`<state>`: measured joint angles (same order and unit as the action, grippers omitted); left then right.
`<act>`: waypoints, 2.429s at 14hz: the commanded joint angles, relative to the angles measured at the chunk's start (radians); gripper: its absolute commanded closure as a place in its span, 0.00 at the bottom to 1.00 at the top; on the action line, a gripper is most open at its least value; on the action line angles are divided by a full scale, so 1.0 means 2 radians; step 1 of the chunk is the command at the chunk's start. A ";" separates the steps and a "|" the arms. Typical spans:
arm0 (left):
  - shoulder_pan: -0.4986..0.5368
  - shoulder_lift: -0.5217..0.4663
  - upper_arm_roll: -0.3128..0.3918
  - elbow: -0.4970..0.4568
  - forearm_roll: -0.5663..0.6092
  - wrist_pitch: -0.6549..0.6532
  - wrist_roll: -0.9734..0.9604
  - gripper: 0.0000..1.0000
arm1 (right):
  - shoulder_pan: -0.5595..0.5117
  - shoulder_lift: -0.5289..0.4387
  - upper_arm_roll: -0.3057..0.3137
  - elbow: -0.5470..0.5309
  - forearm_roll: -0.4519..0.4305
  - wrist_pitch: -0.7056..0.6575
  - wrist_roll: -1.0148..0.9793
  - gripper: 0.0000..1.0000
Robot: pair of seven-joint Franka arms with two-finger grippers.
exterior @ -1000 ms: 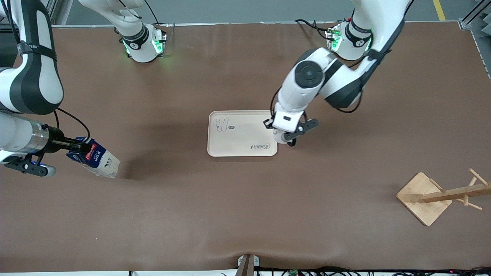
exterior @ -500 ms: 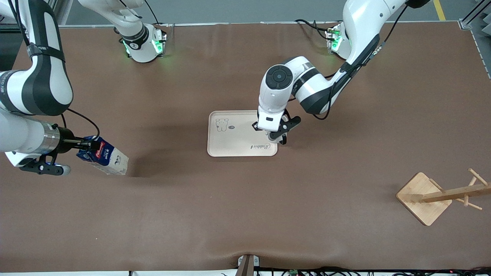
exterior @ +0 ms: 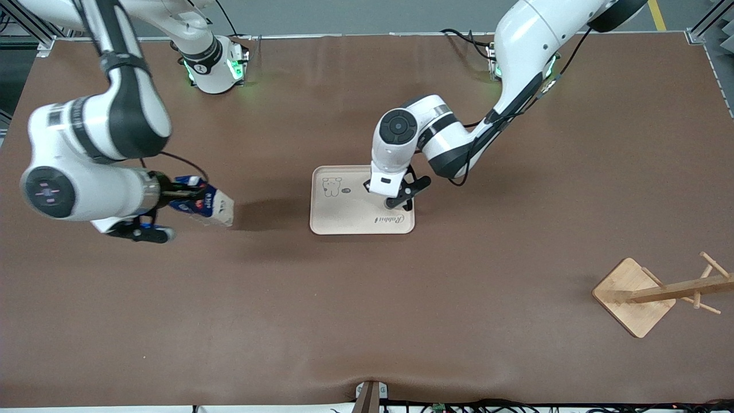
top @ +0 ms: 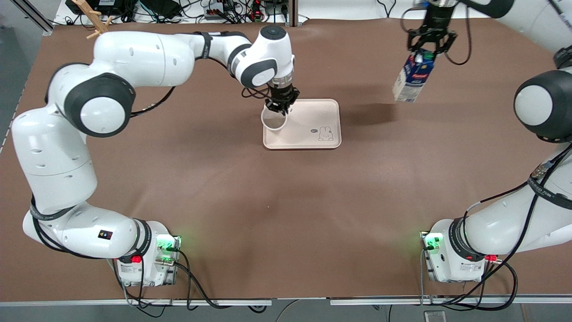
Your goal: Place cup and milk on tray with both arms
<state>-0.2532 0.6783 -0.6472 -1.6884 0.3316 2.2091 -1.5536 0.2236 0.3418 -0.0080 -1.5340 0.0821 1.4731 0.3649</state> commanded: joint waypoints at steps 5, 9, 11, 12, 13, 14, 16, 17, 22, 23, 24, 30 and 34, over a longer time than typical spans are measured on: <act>-0.014 0.027 0.000 0.024 -0.015 -0.004 -0.004 0.78 | 0.046 0.001 -0.004 0.008 0.023 -0.004 0.078 1.00; -0.011 0.021 0.001 0.028 -0.007 -0.006 0.008 0.00 | 0.049 0.002 -0.004 0.007 0.030 -0.003 0.078 1.00; -0.007 0.016 0.001 0.049 -0.008 -0.021 0.011 0.00 | 0.058 0.002 -0.004 0.002 0.031 -0.003 0.079 1.00; -0.004 0.012 0.001 0.066 -0.007 -0.044 0.011 0.00 | 0.068 0.002 -0.004 -0.001 0.039 0.002 0.081 1.00; -0.001 0.008 0.001 0.092 -0.006 -0.073 0.013 0.00 | 0.072 0.002 -0.004 -0.005 0.055 0.016 0.098 1.00; 0.005 0.004 0.002 0.121 -0.006 -0.106 0.025 0.00 | 0.078 0.003 -0.004 -0.011 0.069 0.035 0.110 1.00; 0.037 -0.003 0.000 0.158 -0.009 -0.155 0.089 0.00 | 0.105 0.005 -0.004 -0.020 0.077 0.069 0.119 1.00; 0.056 -0.017 0.000 0.159 -0.009 -0.163 0.127 0.00 | 0.118 0.005 -0.004 -0.020 0.077 0.081 0.135 1.00; 0.147 -0.086 0.002 0.159 -0.008 -0.212 0.263 0.00 | 0.195 0.006 -0.005 -0.077 0.076 0.183 0.206 1.00; 0.168 -0.095 -0.001 0.159 -0.008 -0.231 0.300 0.00 | 0.209 0.008 -0.005 -0.090 0.076 0.205 0.206 1.00; 0.187 -0.110 -0.001 0.159 -0.008 -0.248 0.338 0.00 | 0.223 0.011 -0.006 -0.100 0.071 0.224 0.206 0.98; 0.258 -0.196 -0.003 0.160 -0.015 -0.312 0.498 0.00 | 0.234 0.025 -0.006 -0.100 0.069 0.225 0.205 0.00; 0.262 -0.243 -0.001 0.159 -0.015 -0.348 0.533 0.00 | 0.224 0.022 -0.009 -0.060 0.070 0.188 0.204 0.00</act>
<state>0.2623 0.2537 -0.6486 -1.3456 0.3133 1.5371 -0.5261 0.6817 0.3903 -0.0191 -1.7122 0.2166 1.9095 0.7733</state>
